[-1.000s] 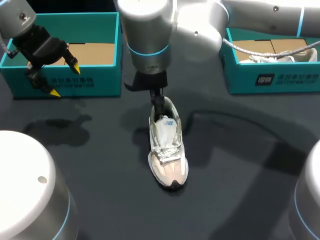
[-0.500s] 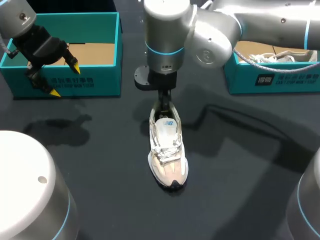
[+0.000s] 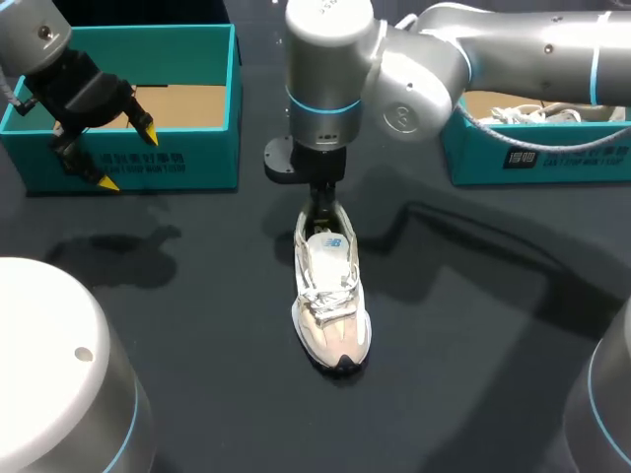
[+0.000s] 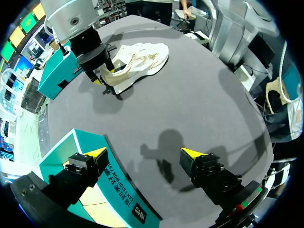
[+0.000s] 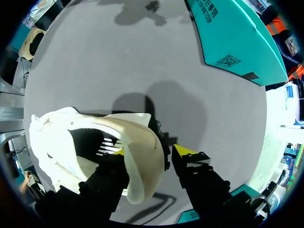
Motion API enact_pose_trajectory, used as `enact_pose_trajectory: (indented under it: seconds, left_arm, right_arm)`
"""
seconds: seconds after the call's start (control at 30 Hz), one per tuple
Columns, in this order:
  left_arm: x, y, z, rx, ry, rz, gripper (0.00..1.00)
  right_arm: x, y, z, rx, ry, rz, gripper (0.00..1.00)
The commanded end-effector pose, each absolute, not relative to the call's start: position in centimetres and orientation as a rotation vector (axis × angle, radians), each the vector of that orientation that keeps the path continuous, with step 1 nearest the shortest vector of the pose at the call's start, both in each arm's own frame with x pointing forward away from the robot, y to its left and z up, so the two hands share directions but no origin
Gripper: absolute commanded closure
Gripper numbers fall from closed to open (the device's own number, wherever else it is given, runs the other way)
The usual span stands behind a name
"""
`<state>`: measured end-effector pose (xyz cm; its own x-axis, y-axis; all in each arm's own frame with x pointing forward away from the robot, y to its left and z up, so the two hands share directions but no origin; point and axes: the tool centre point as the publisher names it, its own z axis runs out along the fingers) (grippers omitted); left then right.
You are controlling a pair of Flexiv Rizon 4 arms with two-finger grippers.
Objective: Take the shoe out of the shoebox, open the shoe tongue, remove and reinsert the insole, then place the shoe into the shoebox
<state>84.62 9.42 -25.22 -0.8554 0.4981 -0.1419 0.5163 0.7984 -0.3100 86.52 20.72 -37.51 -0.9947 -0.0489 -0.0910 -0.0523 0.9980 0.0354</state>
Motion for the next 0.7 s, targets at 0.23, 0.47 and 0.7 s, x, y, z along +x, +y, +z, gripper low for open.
enact_pose_trajectory:
  seconds: [0.23, 0.47, 0.7]
  left_arm:
    - [84.6, 9.4, -25.2, 0.827, 2.928, -0.525, 0.0]
    - [84.6, 9.4, -25.2, 0.827, 2.928, -0.525, 0.0]
    - [84.6, 9.4, -25.2, 0.827, 2.928, -0.525, 0.0]
  right_arm:
    - [86.7, 21.3, -38.1, -0.079, 3.073, 0.051, 1.0]
    - [85.8, 21.0, -36.5, -0.046, 3.047, 0.009, 1.0]
    - [85.4, 19.3, -32.2, -0.009, 3.019, -0.054, 1.0]
